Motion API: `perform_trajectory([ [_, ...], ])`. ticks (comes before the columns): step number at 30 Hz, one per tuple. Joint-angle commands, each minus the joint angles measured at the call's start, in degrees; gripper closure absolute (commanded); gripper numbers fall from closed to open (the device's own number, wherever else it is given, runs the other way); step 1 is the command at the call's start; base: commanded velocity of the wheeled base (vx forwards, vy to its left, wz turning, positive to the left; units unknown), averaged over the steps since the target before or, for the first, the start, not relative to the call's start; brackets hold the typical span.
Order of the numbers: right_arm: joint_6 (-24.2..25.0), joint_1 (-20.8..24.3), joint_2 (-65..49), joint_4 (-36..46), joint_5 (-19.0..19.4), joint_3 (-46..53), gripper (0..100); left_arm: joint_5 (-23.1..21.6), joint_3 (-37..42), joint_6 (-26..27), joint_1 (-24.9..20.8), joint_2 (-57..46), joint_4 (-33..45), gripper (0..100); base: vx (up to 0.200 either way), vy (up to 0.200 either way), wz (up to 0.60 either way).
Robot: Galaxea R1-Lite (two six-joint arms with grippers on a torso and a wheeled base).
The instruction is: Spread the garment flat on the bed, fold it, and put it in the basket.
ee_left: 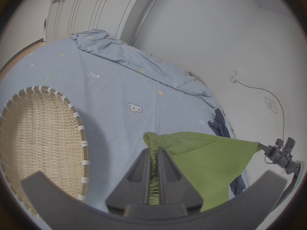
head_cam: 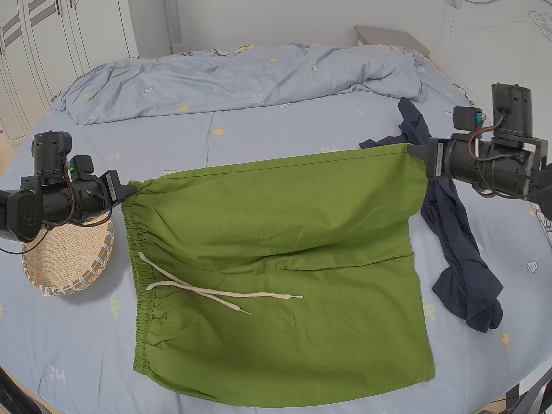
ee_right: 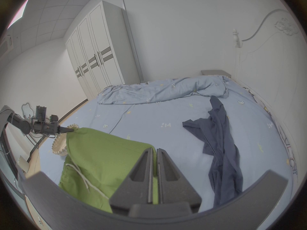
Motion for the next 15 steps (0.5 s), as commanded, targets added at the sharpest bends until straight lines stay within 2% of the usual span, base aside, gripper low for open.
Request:
perform_trajectory([
  [1, -0.3, -2.5, 12.5, -5.9, 2.5, -5.4, 100, 0.0, 0.4, 0.2, 0.1, 0.9, -1.4, 100, 0.000, 0.000, 0.00],
  [8, -0.9, -2.6, 18.7, -6.7, 2.3, -10.8, 100, 0.0, 0.1, 0.2, 0.3, 2.5, -3.0, 100, 0.000, 0.000, 0.00],
  [15, -3.4, -4.9, 30.4, -8.6, 1.8, -20.9, 100, 0.1, -1.3, 0.3, -0.7, 6.1, -6.9, 100, 0.000, 0.000, 0.00],
])
